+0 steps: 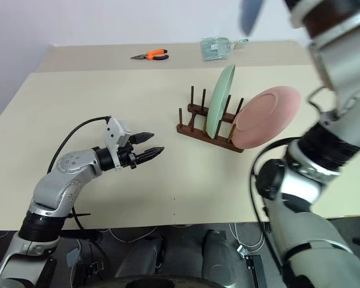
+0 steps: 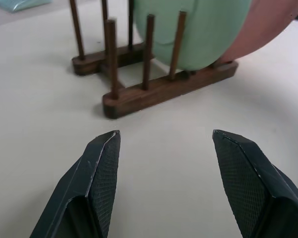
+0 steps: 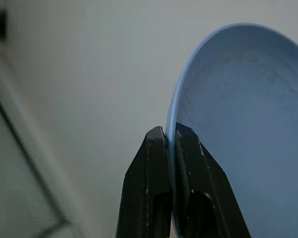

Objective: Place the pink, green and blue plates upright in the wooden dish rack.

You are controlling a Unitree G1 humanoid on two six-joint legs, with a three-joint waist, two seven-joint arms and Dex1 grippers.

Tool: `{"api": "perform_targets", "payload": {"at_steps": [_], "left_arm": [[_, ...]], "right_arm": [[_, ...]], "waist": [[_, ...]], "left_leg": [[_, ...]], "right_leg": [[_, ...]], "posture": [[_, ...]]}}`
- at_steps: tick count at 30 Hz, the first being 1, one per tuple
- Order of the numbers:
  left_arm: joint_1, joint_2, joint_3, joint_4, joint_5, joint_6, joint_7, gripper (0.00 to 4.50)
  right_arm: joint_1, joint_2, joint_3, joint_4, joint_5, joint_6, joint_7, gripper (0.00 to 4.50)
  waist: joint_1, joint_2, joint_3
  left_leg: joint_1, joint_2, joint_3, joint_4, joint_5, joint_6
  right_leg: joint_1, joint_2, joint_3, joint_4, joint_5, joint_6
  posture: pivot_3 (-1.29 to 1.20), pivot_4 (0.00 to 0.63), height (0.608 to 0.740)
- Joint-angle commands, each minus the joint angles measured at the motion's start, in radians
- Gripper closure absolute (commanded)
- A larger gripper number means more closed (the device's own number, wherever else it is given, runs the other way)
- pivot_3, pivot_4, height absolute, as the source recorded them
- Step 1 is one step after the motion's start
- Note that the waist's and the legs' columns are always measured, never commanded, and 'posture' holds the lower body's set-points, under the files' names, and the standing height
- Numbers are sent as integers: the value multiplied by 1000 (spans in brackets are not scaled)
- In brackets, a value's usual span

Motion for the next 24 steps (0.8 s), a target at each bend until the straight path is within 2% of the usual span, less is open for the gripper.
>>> {"api": "perform_targets", "payload": {"at_steps": [1,5,9,24], "left_arm": [[3,-6,10,-21,6,-24,2,1454],[13,-7,15,-31,5,-18,4,1454],[29,0,20,-50,0,-9,6,1454],[39,-3,12,-75,-3,14,10,1454]], "right_arm": [[37,103,61,-50,130,-123,-230,4441],[150,178,136,-68,153,-200,-345,4441],[223,190,188,-83,171,-247,-357,4441],[248,166,253,21,170,-329,-346,4441]], "waist": [[0,0,0],[-1,-2,-1],[-9,-1,-1],[-11,-1,-2]], "left_leg": [[0,0,0,0,0,0],[0,-1,2,0,1,-1],[1,0,4,-1,1,-1],[1,1,4,-2,1,-1]], "right_leg": [[-1,0,1,1,0,0],[-5,0,1,10,0,1],[-7,0,1,12,0,1],[-9,2,2,13,0,0]], "posture": [[0,150,740],[0,150,740],[0,150,740],[0,150,740]]}}
